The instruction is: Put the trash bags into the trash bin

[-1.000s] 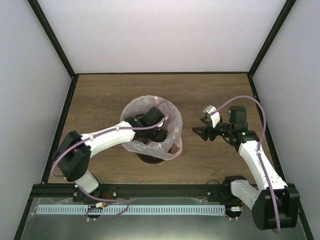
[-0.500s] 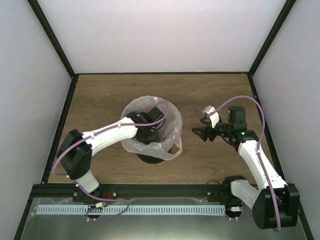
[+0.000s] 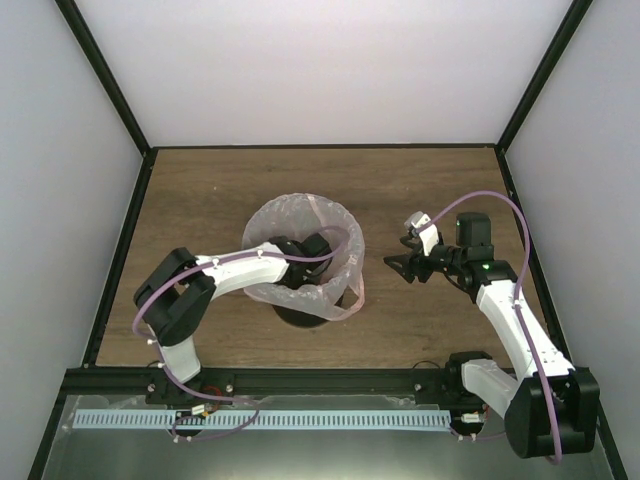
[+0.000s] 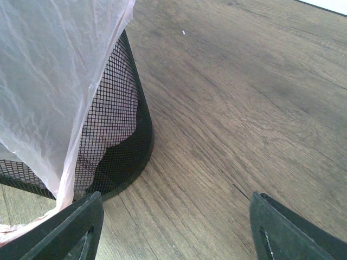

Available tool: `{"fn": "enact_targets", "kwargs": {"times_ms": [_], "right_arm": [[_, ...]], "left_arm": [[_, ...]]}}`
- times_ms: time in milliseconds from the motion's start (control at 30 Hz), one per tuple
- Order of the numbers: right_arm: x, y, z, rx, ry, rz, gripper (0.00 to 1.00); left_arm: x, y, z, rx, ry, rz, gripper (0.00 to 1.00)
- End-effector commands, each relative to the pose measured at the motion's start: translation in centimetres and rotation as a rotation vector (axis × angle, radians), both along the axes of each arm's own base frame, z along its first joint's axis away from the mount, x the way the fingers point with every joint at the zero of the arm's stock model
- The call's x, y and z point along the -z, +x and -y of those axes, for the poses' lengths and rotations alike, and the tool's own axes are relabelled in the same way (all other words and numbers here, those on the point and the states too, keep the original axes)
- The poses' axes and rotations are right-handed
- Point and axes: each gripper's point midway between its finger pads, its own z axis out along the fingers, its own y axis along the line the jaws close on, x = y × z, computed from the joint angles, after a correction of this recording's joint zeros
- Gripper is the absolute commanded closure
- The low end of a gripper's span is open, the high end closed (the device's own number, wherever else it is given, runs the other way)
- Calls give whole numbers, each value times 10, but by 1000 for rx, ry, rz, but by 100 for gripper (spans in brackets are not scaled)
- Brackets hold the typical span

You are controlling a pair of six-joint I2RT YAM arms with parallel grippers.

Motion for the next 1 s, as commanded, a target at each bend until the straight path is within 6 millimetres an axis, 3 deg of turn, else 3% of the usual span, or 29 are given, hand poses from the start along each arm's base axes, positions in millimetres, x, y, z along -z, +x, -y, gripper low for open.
{"fn": "enact_targets", "kwargs": {"times_ms": [0, 400, 767, 867, 967], "right_arm": [[1, -2, -2, -14, -3, 0, 25], [-3, 2, 4, 27, -29, 46, 25], [7, 6, 4, 34, -36, 5, 25], [8, 7, 4, 33, -36, 2, 25], [10, 7, 3, 28, -31, -8, 25]], "left_arm": [[-6, 2, 3, 9, -10, 22, 51], [-83, 21, 12, -27, -187, 70, 46], [-176, 15, 45, 82, -496, 118, 43], [-181, 19, 44, 72, -511, 157, 43], [-158, 21, 41, 55, -470, 139, 43]]}}
